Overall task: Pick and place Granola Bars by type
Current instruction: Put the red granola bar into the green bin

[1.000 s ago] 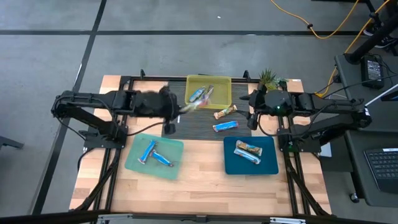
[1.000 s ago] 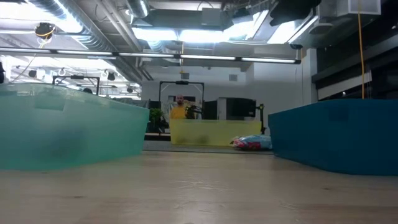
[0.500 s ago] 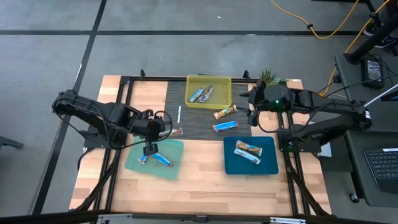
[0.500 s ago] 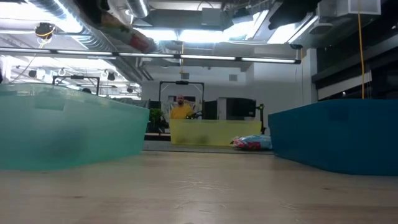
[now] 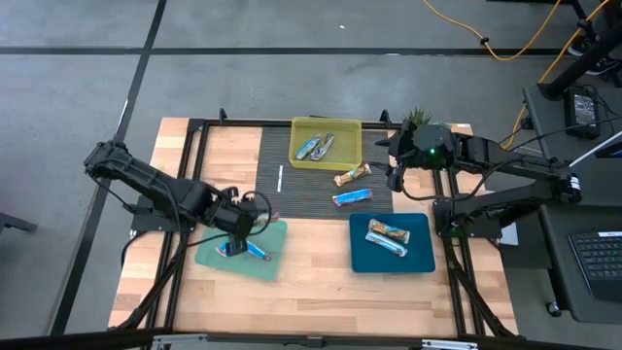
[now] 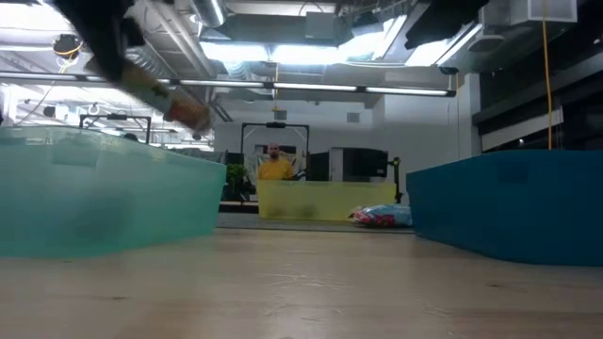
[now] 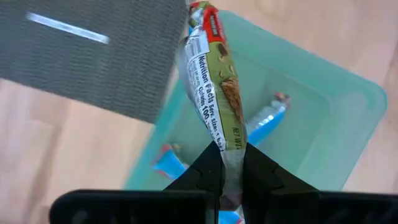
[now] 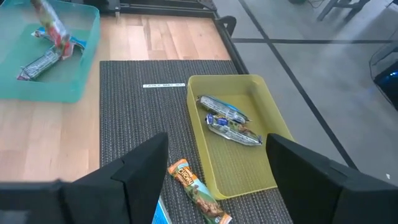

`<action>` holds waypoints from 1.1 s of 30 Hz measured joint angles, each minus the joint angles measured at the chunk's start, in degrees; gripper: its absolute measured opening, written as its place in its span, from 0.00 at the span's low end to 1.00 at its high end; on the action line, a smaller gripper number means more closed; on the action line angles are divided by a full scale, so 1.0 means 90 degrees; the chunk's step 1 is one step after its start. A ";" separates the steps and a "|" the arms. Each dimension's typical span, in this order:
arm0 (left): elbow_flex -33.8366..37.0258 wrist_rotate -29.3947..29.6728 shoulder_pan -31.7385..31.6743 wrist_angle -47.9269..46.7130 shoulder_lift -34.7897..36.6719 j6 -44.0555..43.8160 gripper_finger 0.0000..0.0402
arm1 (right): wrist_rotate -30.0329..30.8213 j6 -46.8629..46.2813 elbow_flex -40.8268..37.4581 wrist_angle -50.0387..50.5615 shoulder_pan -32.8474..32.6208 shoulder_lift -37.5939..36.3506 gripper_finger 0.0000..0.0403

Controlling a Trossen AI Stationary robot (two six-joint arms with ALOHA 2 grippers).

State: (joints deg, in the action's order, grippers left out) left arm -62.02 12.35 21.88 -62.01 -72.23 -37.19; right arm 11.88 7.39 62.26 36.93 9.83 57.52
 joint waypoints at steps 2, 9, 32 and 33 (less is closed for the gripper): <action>0.0293 -0.0144 0.0100 0.0376 0.0008 -0.0042 0.06 | -0.0003 0.0028 0.0000 0.0007 0.0017 0.0000 0.68; 0.1046 -0.0189 0.0187 0.1192 0.0013 -0.0140 0.06 | -0.0015 0.0028 0.0000 -0.0001 0.0017 0.0000 0.68; 0.2215 -0.0212 0.0141 0.2074 0.0015 -0.0760 0.08 | -0.0180 0.0023 0.0000 -0.0005 0.0013 0.0000 0.68; 0.2215 -0.0216 0.0112 0.2072 0.0015 -0.0830 0.09 | -0.0180 0.0023 0.0000 -0.0005 0.0014 0.0000 0.68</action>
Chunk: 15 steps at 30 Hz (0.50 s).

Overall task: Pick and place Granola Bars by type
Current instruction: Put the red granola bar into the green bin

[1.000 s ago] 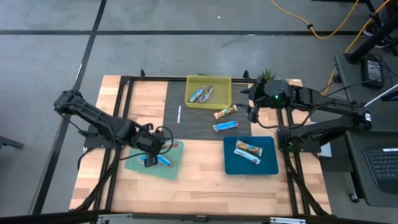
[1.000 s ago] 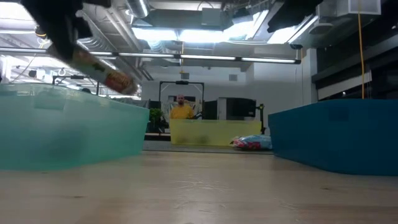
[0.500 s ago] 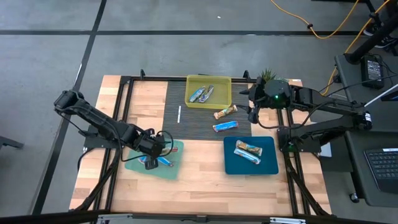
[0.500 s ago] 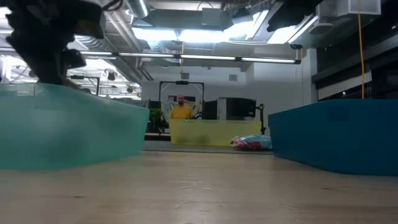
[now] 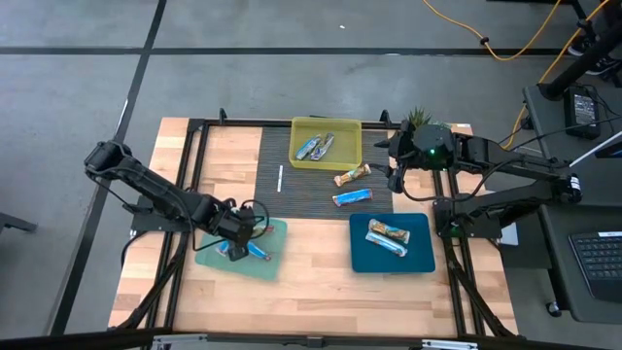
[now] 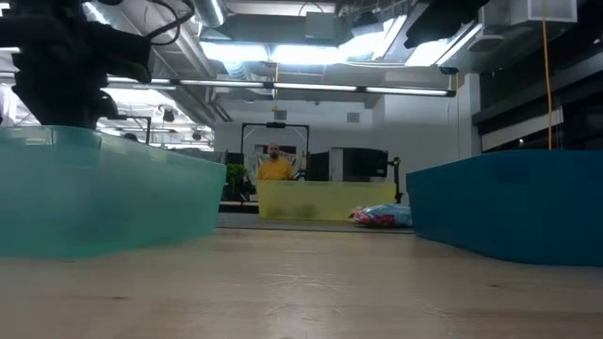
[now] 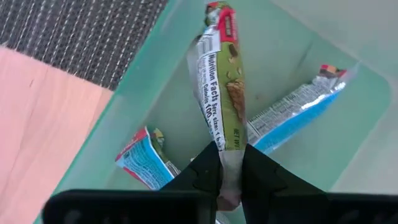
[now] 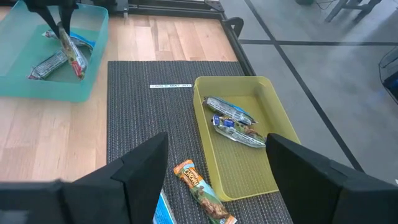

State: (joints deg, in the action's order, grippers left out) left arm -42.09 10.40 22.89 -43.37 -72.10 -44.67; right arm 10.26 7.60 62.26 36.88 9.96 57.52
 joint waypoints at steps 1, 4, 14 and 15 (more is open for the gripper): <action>0.0000 -0.0015 -0.0031 -0.0002 0.0000 -0.0051 0.10 | 0.0002 0.0000 0.0000 0.0000 0.0000 0.0000 0.68; 0.0000 -0.0286 -0.0112 -0.0006 0.0000 -0.0142 0.17 | 0.0002 0.0002 0.0000 0.0000 0.0000 0.0000 0.68; -0.0500 -0.0907 -0.0343 -0.0153 0.0000 0.0449 0.38 | 0.0005 0.0050 0.0000 0.0016 0.0000 0.0000 0.68; -0.0669 -0.0812 -0.0381 -0.0285 0.0000 0.0567 0.38 | 0.0005 0.0079 0.0000 0.0019 0.0000 0.0000 0.68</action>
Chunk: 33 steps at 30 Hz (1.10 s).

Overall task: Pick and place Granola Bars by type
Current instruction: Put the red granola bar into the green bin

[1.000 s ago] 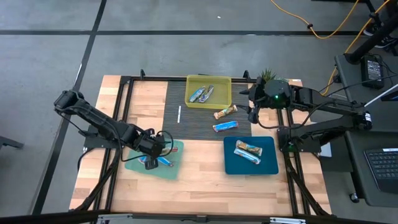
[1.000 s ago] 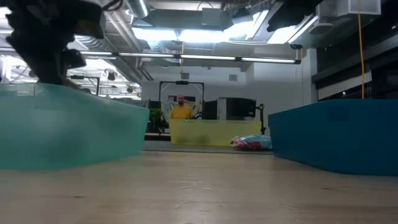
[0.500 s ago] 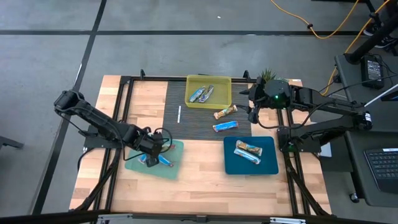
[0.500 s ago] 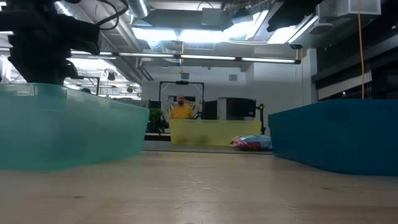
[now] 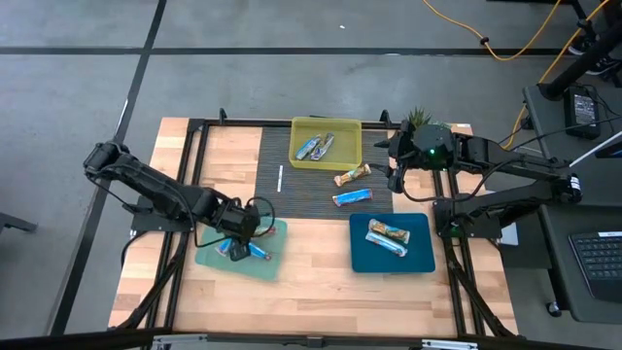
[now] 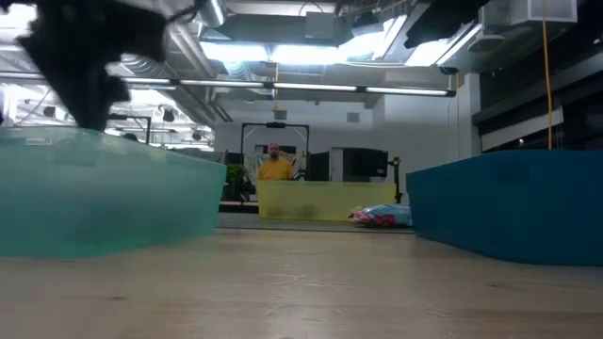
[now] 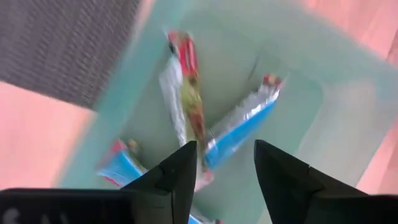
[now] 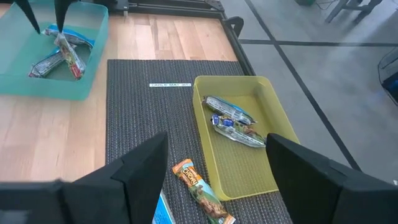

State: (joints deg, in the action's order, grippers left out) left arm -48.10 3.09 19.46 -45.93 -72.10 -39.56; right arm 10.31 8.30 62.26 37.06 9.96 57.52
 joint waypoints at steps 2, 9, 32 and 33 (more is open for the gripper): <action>-0.0427 0.0199 -0.0109 -0.0395 0.0000 0.0200 0.37 | 0.0000 0.0108 0.0000 0.0000 0.0000 0.0000 0.68; -0.1899 0.0681 -0.0663 -0.1124 0.0002 0.1362 0.34 | 0.0005 0.0324 0.0000 0.0000 0.0000 0.0000 0.68; -0.3279 -0.0936 -0.3284 0.2126 -0.2423 0.4258 0.32 | 0.0005 0.0465 0.0002 0.0219 0.0000 0.0000 0.68; -0.3419 -0.0973 -0.3318 0.2128 -0.2614 0.4359 0.32 | 0.0005 0.0465 0.0002 0.0216 0.0000 0.0002 0.68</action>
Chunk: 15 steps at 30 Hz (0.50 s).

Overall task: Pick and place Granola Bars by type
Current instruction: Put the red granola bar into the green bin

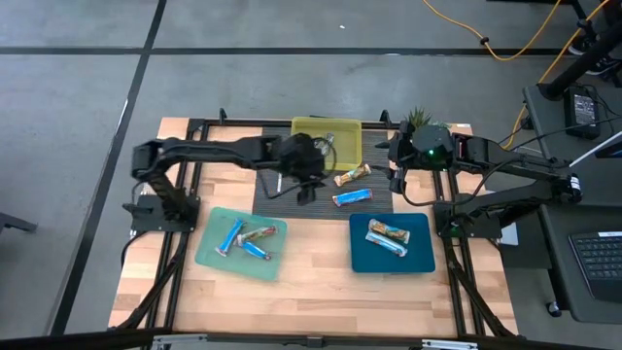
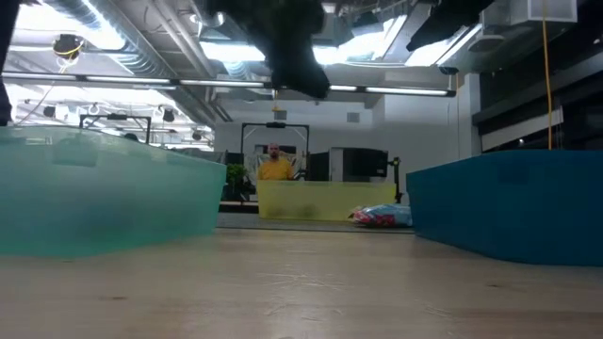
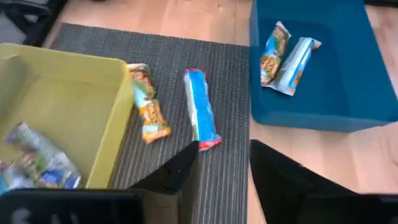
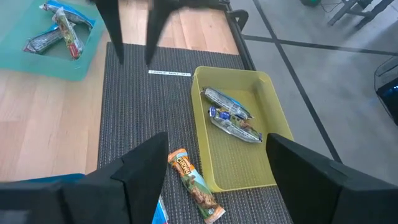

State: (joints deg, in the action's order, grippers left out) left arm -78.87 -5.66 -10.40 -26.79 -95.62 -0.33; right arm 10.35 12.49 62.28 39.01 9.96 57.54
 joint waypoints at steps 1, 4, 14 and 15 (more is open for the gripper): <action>-0.0133 -0.0030 -0.0024 0.0009 -0.0195 0.0104 0.32 | 0.0000 0.0000 0.0000 0.0000 0.0002 -0.0002 0.68; -0.0503 -0.0045 -0.0085 0.0008 -0.0720 0.0414 0.33 | 0.0000 0.0000 0.0000 0.0000 0.0002 -0.0002 0.68; -0.1319 -0.0050 -0.0098 0.0009 -0.2112 0.0334 0.39 | 0.0003 0.0001 0.0000 -0.0024 0.0002 -0.0002 0.68; -0.1355 -0.0050 -0.0085 0.0008 -0.2199 0.0333 0.39 | 0.0005 0.0001 0.0000 -0.0035 0.0001 -0.0002 0.68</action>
State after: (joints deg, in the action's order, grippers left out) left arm -91.07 -6.11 -11.17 -26.71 -115.42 2.67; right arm 10.39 12.50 62.28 38.69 9.96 57.52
